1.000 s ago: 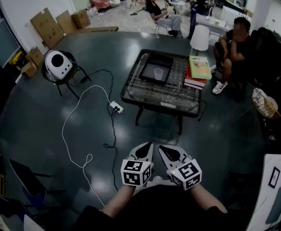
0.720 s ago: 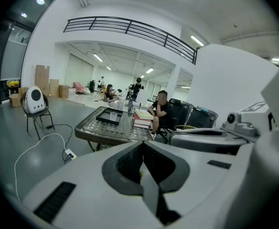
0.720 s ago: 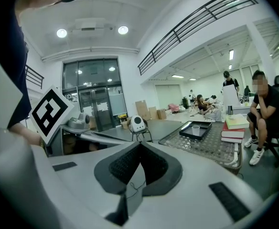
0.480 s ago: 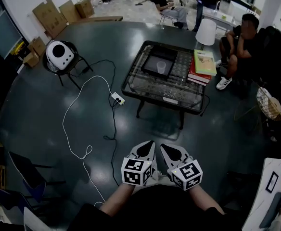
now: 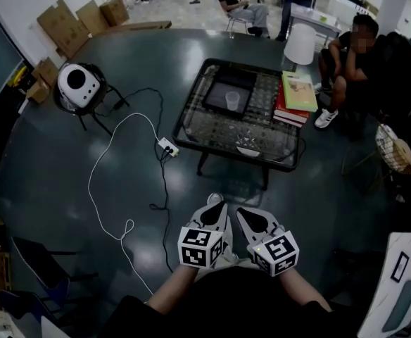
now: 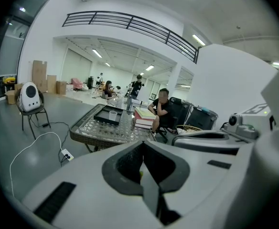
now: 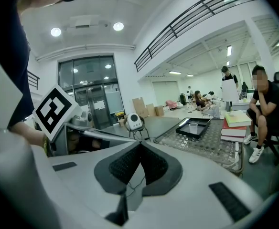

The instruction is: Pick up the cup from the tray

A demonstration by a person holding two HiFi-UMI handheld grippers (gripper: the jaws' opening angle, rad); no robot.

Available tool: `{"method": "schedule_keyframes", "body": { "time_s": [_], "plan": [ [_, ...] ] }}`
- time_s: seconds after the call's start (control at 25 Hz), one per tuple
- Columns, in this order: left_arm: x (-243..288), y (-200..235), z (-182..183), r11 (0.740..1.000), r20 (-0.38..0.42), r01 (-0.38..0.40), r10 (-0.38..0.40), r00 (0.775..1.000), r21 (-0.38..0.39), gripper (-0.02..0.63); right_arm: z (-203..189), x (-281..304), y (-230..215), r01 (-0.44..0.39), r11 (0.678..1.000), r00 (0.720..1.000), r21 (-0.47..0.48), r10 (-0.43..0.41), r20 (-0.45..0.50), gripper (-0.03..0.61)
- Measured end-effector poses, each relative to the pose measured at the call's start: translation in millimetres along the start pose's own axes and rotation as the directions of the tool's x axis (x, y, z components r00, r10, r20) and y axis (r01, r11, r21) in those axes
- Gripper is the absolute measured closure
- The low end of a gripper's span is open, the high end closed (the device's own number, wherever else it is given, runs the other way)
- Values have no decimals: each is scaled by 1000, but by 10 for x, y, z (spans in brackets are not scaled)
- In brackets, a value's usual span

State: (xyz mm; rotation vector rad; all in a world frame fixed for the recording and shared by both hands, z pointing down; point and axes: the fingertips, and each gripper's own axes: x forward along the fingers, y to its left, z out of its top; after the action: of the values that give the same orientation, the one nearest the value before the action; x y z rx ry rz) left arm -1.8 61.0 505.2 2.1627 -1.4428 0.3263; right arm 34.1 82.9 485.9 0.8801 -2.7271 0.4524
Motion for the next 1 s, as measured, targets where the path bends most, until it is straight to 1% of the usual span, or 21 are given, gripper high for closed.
{"method": "schedule_keyframes", "body": {
  "time_s": [0.16, 0.36, 0.68, 1.0],
  "plan": [
    [206, 144, 142, 1000, -3, 11, -11, 1000, 8, 601, 75, 211, -172, 11, 1000, 1000, -1, -11, -3, 566],
    [427, 397, 312, 1000, 0, 7, -7, 1000, 0, 601, 180, 502, -357, 14, 1000, 1000, -1, -14, -13, 566],
    [769, 769, 605, 1000, -17, 7, -7, 1000, -8, 601, 430, 948, -637, 18, 1000, 1000, -4, -18, -20, 566],
    [1127, 1069, 950, 1000, -35, 20, -20, 999, 0, 601, 724, 1341, -1025, 47, 999, 999, 10, -46, -20, 566]
  ]
}}
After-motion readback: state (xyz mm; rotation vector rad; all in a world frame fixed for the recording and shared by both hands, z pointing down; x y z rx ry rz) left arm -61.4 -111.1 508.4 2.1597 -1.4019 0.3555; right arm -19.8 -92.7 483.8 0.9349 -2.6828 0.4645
